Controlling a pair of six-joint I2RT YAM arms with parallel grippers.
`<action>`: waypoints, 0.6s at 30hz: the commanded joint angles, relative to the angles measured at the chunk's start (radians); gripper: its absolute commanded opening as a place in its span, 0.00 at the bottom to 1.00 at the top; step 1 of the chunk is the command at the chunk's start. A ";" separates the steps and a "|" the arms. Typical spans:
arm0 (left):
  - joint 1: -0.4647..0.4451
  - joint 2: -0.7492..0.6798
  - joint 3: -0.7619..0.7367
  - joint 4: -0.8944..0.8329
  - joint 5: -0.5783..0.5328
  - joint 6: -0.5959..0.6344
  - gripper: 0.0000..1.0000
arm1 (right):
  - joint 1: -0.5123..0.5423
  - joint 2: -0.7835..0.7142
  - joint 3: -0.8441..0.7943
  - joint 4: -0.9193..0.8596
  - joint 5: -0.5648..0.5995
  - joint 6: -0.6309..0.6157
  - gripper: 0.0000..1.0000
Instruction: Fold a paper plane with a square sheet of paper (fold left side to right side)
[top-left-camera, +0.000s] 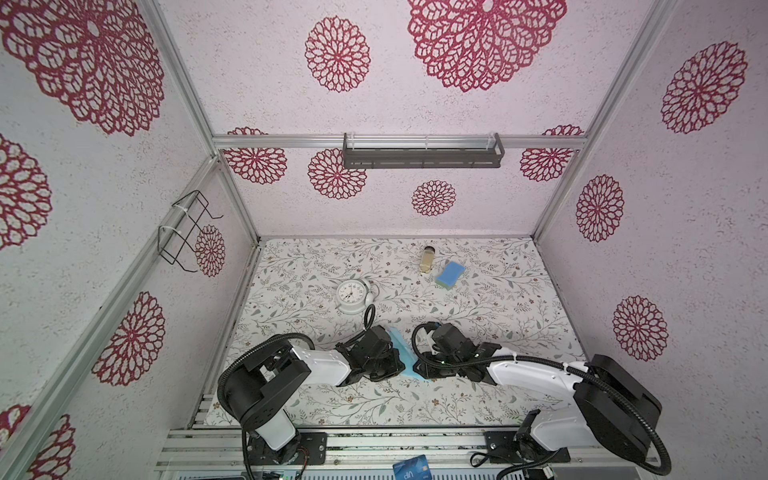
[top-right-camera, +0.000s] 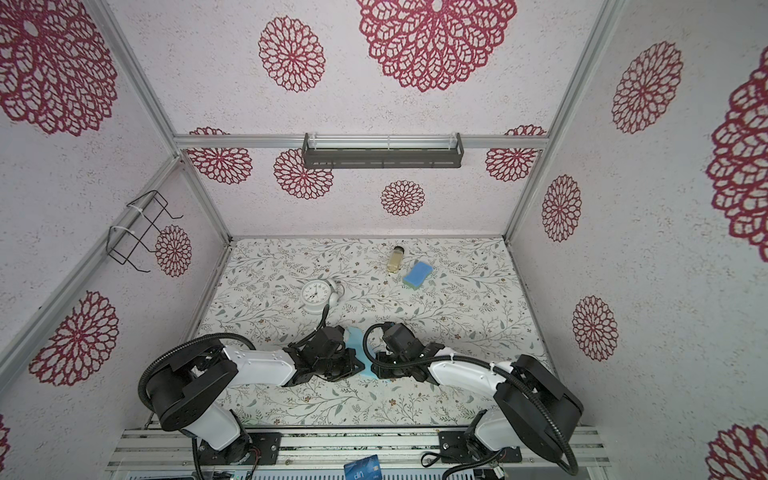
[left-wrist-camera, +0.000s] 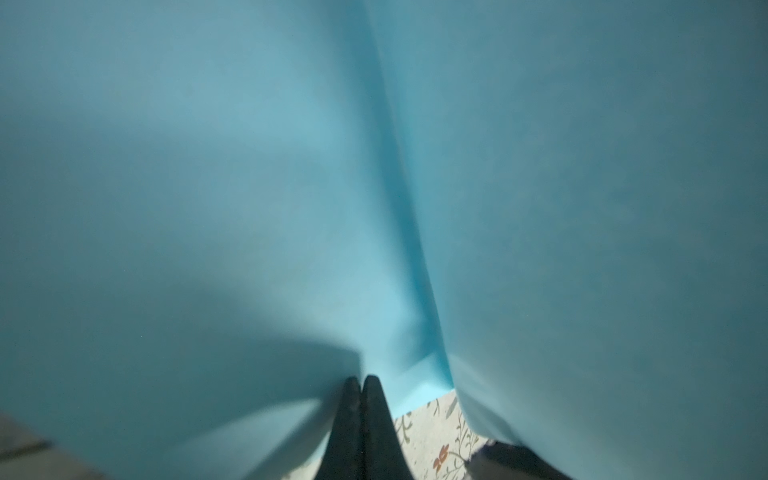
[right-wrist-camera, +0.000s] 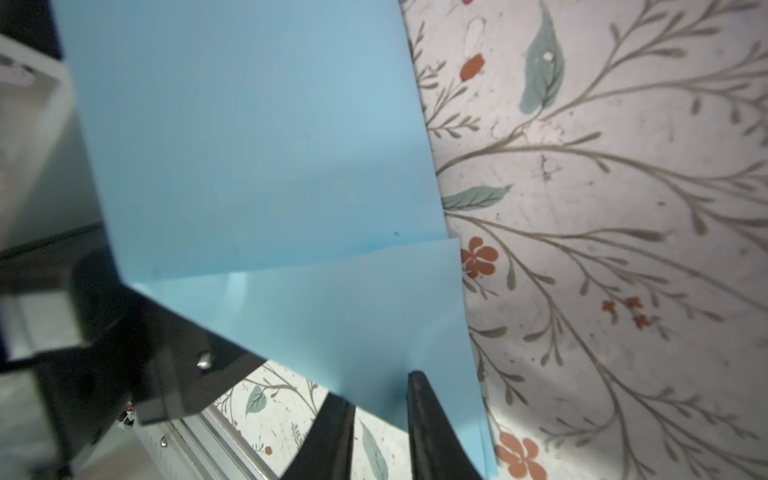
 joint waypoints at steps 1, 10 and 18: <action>-0.004 0.022 0.002 -0.010 -0.019 0.014 0.00 | -0.004 -0.040 0.032 -0.046 0.011 -0.037 0.34; -0.002 0.021 0.007 -0.029 -0.022 0.021 0.00 | -0.008 -0.084 0.031 -0.048 0.010 -0.082 0.46; 0.000 0.015 0.011 -0.042 -0.020 0.027 0.00 | 0.005 -0.135 0.019 -0.101 0.064 -0.195 0.50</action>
